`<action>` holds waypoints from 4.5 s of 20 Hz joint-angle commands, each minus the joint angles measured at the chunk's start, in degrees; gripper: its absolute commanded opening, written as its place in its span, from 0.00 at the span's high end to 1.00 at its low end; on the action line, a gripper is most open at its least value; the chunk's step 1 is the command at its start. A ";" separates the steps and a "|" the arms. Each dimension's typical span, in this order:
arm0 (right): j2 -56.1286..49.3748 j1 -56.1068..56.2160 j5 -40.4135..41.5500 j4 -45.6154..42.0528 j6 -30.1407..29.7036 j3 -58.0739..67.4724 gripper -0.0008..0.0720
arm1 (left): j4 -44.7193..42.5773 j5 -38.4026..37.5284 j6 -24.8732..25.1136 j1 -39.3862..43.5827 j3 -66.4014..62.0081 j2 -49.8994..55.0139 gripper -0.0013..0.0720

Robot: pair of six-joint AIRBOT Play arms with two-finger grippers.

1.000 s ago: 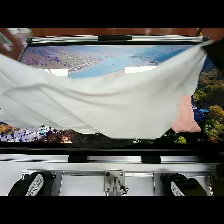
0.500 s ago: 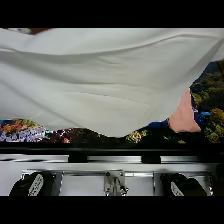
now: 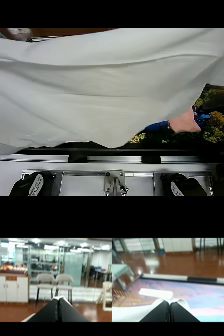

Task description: Fold the shirts.

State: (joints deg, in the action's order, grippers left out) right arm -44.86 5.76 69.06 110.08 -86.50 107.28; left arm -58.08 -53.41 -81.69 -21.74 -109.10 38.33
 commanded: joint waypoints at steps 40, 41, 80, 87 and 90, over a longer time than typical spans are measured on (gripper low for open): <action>-33.97 -16.63 18.32 3.72 -8.76 -32.79 0.23 | 5.86 -17.94 9.92 8.44 74.29 31.26 0.44; -33.97 -16.65 17.75 3.72 -8.74 -32.79 0.23 | 7.30 -16.57 10.60 8.50 75.34 31.26 0.44; -37.77 -12.44 -11.65 21.86 -19.17 -48.41 0.93 | 10.69 -10.54 13.90 12.26 65.07 26.60 0.94; -40.41 -12.24 -17.25 20.90 -11.85 -41.18 0.93 | 10.54 -14.75 14.64 7.48 63.39 26.73 0.94; -43.58 -9.07 -18.47 21.44 -11.85 -41.16 0.93 | 10.54 -14.71 14.62 7.48 63.39 26.84 0.94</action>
State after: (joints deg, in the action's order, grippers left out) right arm -86.21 -5.34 52.40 131.22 -99.59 65.41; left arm -47.46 -67.66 -67.11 -13.80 -45.52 65.08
